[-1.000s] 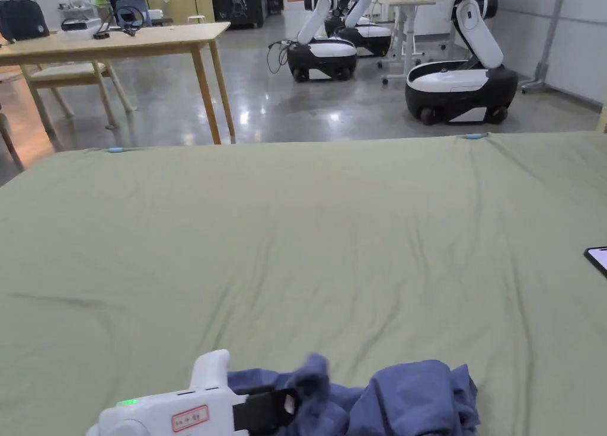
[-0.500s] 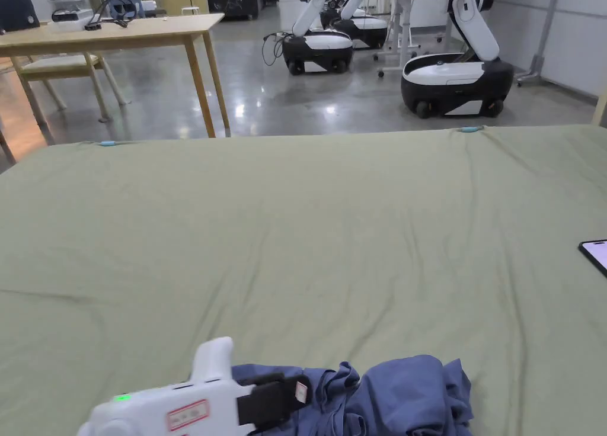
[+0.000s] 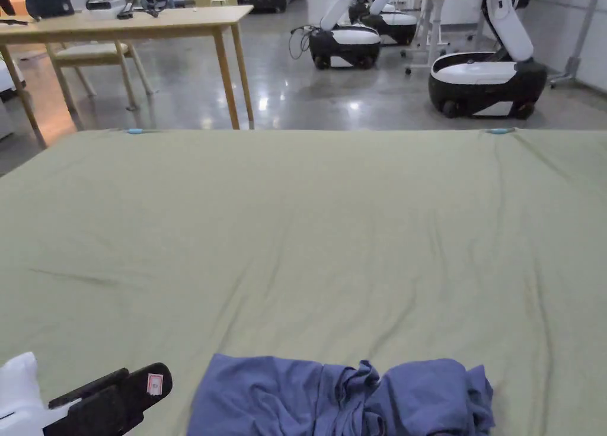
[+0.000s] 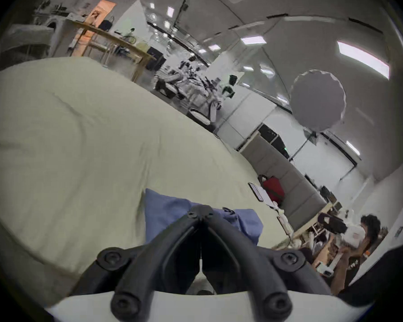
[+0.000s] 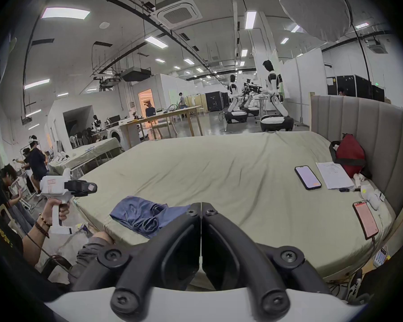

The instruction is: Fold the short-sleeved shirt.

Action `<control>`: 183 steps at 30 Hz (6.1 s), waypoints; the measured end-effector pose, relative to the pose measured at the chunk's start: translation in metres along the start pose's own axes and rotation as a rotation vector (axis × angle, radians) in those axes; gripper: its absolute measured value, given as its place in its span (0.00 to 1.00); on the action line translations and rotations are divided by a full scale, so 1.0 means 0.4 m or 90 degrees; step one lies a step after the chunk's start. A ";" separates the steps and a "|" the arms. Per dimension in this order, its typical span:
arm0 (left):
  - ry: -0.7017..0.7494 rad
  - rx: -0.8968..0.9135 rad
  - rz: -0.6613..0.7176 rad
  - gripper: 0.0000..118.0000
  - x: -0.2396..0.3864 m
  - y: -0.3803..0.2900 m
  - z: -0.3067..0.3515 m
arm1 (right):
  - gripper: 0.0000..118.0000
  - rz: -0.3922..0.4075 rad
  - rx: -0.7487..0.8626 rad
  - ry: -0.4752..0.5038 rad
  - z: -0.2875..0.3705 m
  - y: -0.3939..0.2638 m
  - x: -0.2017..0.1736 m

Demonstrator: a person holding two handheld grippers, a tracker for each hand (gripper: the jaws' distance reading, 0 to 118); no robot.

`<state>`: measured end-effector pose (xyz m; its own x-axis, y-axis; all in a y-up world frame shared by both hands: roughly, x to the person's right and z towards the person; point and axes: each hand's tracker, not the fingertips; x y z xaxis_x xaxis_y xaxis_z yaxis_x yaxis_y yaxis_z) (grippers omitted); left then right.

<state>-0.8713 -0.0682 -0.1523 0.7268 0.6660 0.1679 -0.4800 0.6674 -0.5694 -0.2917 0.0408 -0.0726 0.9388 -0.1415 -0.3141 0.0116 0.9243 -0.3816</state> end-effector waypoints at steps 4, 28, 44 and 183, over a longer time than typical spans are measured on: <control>0.033 -0.036 0.047 0.77 -0.063 -0.001 -0.101 | 0.01 0.010 0.009 0.001 0.018 0.005 -0.010; 0.033 -0.124 0.035 0.11 -0.087 -0.086 -0.309 | 0.01 0.034 0.048 -0.031 0.039 0.033 -0.006; 0.165 -0.006 0.094 0.11 -0.256 0.067 -0.022 | 0.01 0.040 0.043 -0.045 0.027 0.026 -0.001; 0.091 -0.138 0.081 0.39 -0.570 0.396 0.014 | 0.02 -0.136 -0.195 0.350 -0.756 -0.184 -0.354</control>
<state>-1.1157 -0.1126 -0.2763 0.7366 0.6760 -0.0229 -0.4673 0.4842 -0.7397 -0.5294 -0.1144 -0.2630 0.6135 -0.5453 -0.5712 0.0032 0.7250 -0.6887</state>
